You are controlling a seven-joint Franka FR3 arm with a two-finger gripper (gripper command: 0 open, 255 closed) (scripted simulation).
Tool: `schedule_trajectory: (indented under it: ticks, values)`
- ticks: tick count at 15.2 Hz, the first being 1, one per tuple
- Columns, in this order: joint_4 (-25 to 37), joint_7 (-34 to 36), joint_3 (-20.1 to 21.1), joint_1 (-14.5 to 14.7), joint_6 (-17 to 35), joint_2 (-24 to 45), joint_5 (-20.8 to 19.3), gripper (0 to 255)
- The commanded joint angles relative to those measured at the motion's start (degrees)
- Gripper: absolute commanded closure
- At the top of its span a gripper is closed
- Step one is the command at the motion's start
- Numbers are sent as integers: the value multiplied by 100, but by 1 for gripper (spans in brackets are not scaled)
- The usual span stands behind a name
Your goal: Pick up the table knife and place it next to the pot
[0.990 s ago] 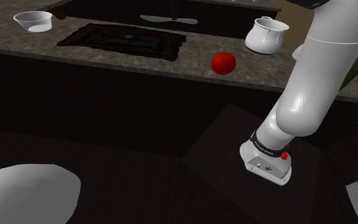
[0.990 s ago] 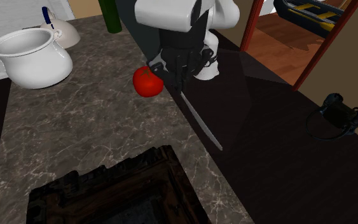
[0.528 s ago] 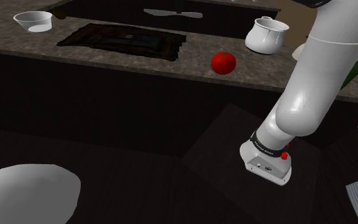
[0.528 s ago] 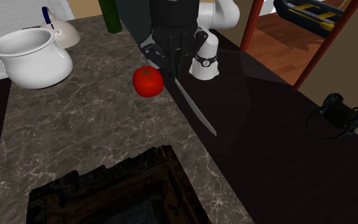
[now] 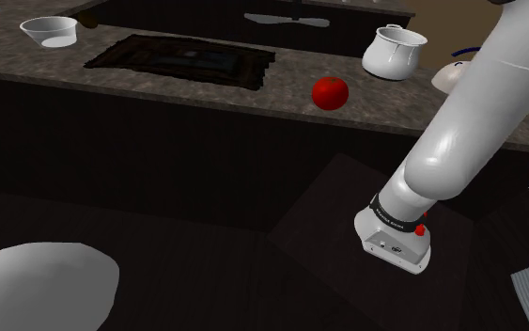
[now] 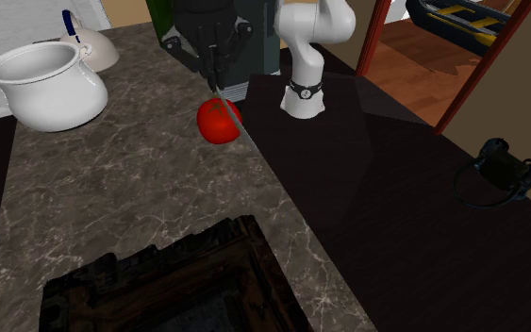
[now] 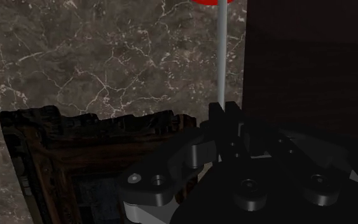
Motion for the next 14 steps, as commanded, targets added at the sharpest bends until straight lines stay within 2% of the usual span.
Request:
schedule_trajectory:
  ticks: [1, 7, 14]
  values:
    - [-295, -220, -104, -108, 63, -245, -71, 255]
    - [-769, -903, -468, -448, 167, -671, -243, 255]
    - [-999, -1785, -959, -862, 238, -907, -402, 255]
